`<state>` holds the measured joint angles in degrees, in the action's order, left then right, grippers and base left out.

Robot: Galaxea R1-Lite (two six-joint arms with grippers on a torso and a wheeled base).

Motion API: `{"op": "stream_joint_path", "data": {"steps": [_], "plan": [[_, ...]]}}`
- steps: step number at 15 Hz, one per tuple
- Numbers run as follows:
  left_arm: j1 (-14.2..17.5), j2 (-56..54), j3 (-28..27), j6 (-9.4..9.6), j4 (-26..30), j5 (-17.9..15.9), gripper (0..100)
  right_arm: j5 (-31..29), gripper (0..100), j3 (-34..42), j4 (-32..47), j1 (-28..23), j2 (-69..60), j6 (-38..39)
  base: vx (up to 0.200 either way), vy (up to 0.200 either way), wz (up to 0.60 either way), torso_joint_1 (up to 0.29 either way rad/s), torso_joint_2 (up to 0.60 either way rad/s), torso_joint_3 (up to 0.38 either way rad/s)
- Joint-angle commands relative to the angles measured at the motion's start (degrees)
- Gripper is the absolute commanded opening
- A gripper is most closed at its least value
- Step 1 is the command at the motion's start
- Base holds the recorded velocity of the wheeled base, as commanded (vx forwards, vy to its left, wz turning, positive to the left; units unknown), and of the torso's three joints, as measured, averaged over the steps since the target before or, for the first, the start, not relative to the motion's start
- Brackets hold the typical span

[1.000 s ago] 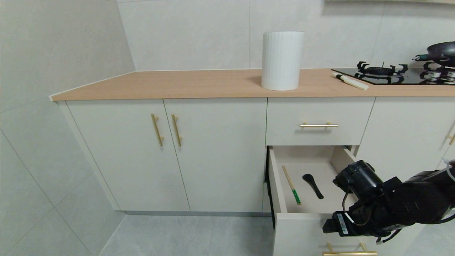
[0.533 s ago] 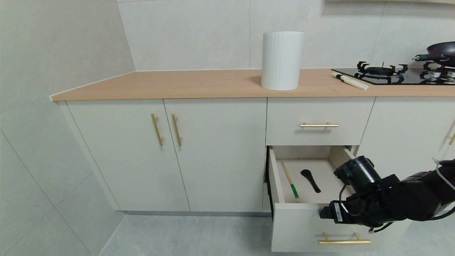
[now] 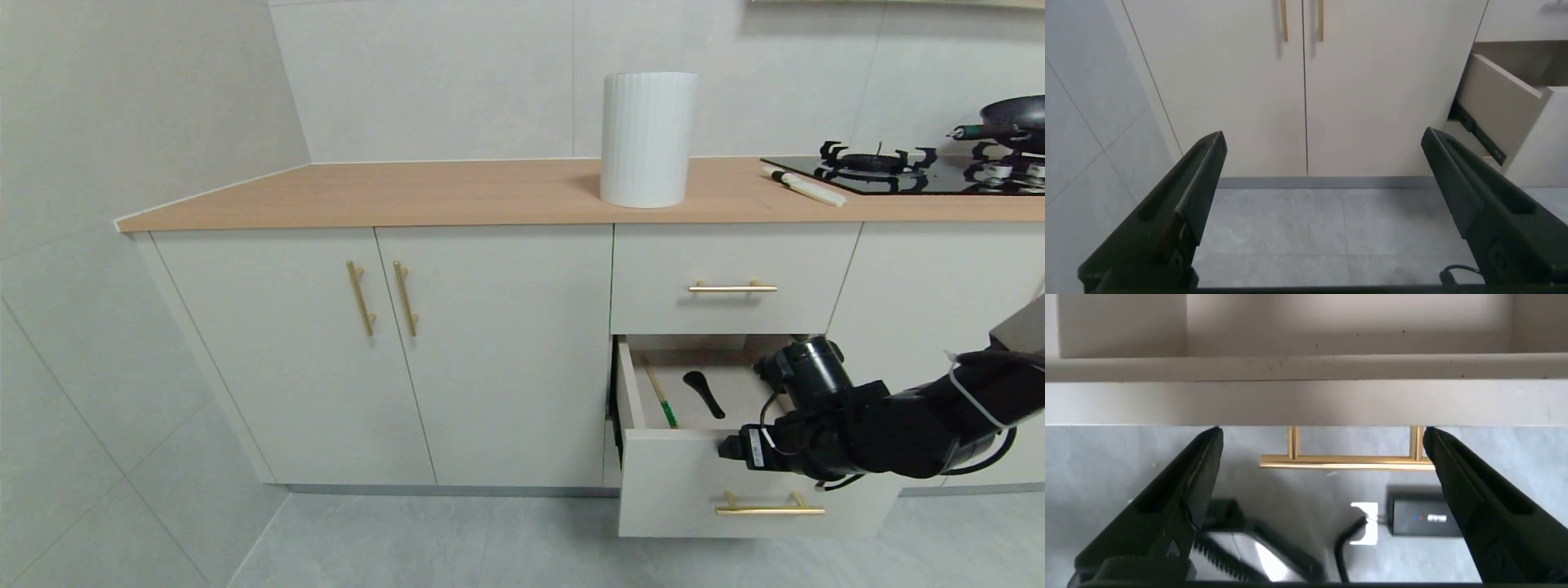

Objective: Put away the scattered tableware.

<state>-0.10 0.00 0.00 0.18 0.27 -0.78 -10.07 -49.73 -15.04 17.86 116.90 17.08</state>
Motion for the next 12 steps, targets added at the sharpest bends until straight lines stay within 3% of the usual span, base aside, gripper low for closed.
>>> {"op": "stream_joint_path", "data": {"steps": [1, 12], "plan": [[0.01, 0.0, 0.0, -0.01, 0.0, -0.01, 100, 0.05, 100, -5.47, -0.34, -0.63, 4.75, -0.38, 0.0, 0.0, 0.0, 0.0, 0.0, 0.0], [0.01, 0.0, 0.0, -0.01, 0.0, -0.01, 100, 0.05, 100, -25.42, -0.43, -5.12, 17.66, -1.52, 0.0, 0.0, 0.0, 0.0, 0.0, 0.0]]}}
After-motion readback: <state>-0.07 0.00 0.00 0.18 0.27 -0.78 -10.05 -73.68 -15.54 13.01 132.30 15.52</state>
